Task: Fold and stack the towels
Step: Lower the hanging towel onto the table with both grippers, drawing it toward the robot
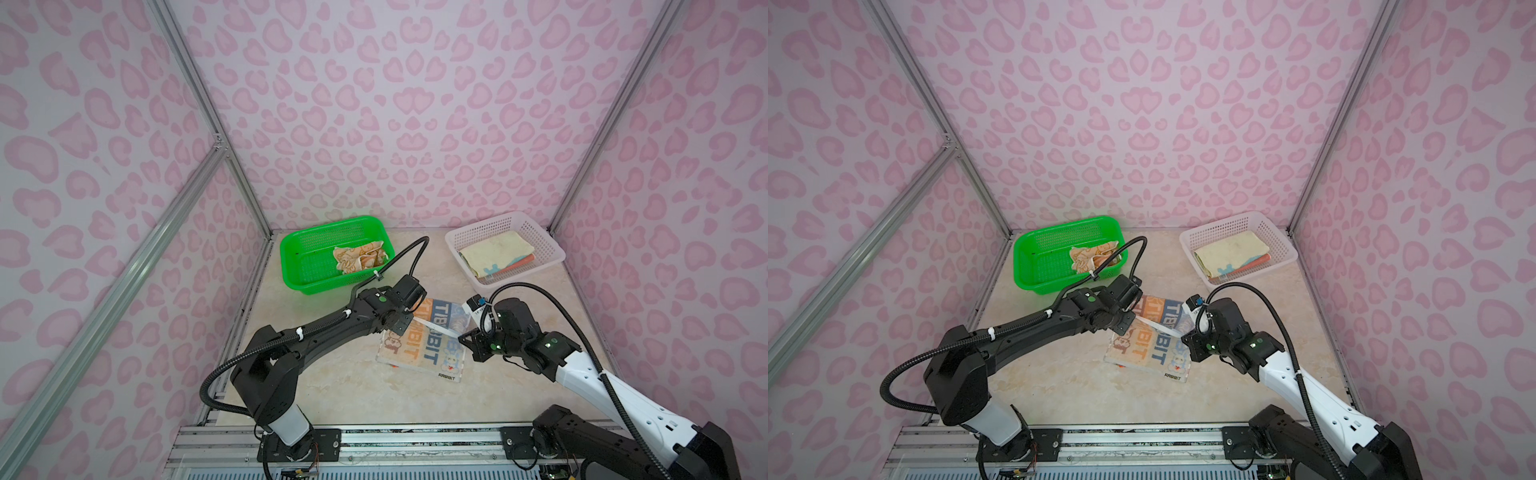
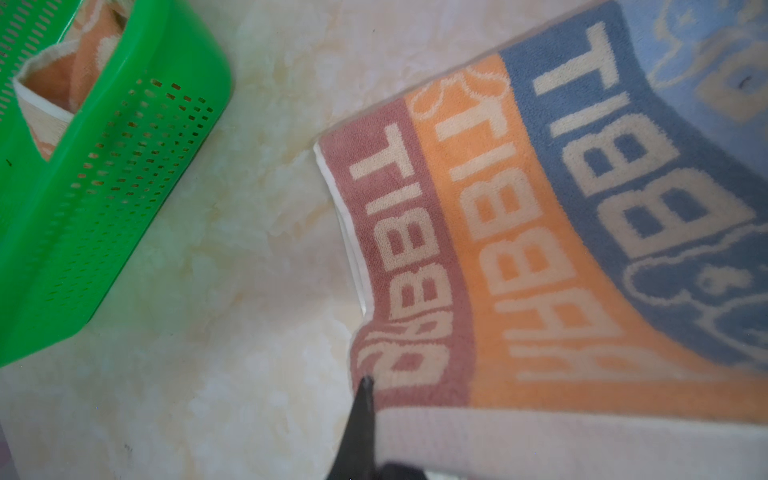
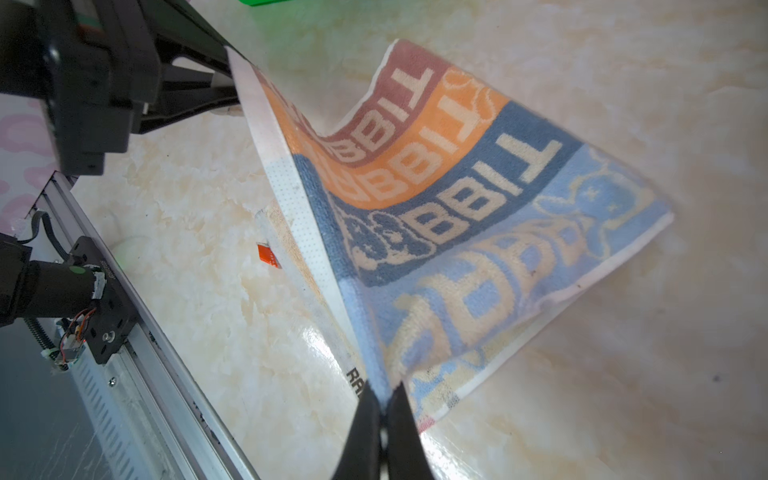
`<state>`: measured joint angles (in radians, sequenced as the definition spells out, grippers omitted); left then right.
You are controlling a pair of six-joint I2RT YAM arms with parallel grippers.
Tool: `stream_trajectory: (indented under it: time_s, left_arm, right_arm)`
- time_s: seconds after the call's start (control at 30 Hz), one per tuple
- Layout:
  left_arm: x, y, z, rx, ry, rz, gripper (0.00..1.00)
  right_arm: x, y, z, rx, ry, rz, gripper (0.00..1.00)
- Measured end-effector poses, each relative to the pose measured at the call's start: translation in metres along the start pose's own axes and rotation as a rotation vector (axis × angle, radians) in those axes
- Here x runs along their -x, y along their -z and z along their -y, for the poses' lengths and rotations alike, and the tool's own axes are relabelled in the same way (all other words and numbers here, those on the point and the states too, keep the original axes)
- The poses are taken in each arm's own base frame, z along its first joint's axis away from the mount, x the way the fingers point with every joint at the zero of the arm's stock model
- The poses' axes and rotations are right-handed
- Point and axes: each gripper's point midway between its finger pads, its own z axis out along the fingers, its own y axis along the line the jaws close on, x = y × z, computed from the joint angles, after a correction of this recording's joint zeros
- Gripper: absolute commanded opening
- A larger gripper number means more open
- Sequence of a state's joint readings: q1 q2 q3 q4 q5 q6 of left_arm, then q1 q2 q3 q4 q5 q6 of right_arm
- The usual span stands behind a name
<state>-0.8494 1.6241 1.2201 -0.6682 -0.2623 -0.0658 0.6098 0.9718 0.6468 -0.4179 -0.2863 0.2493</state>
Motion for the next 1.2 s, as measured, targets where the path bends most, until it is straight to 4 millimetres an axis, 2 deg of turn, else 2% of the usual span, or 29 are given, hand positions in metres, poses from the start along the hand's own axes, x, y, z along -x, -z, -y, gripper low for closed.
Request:
stream_trajectory:
  time_s: [0.2,0.4,0.73,0.93,1.03,1.1,1.13,1.2]
  left_arm:
    - [-0.023,0.001,0.011,0.008,-0.011,-0.016,0.02]
    - [-0.046,-0.012,0.020,0.009,-0.011,-0.035,0.02]
    - [-0.066,-0.032,0.036,0.044,-0.015,-0.055,0.03]
    - [-0.071,-0.035,0.040,0.088,-0.007,-0.047,0.03]
    - [-0.073,-0.035,0.039,0.098,0.003,-0.044,0.13]
    - [-0.075,-0.034,0.034,0.123,0.009,-0.039,0.30]
    - [-0.077,-0.033,0.028,0.146,0.015,-0.037,0.35]
    - [-0.078,-0.029,0.021,0.171,0.034,-0.025,0.51]
  right_arm:
    - [-0.024,-0.004,-0.006,-0.009,-0.014,-0.046,0.00]
    - [-0.050,-0.015,-0.014,-0.009,-0.018,-0.114,0.00]
    - [-0.090,-0.032,-0.018,-0.038,-0.037,-0.204,0.00]
    - [-0.106,-0.043,-0.018,-0.048,-0.044,-0.249,0.02]
    - [-0.110,-0.048,-0.019,-0.049,-0.046,-0.267,0.11]
    - [-0.116,-0.047,-0.017,-0.061,-0.055,-0.291,0.18]
    - [-0.126,-0.045,-0.012,-0.083,-0.055,-0.326,0.19]
    - [-0.137,-0.041,-0.007,-0.104,-0.061,-0.368,0.23]
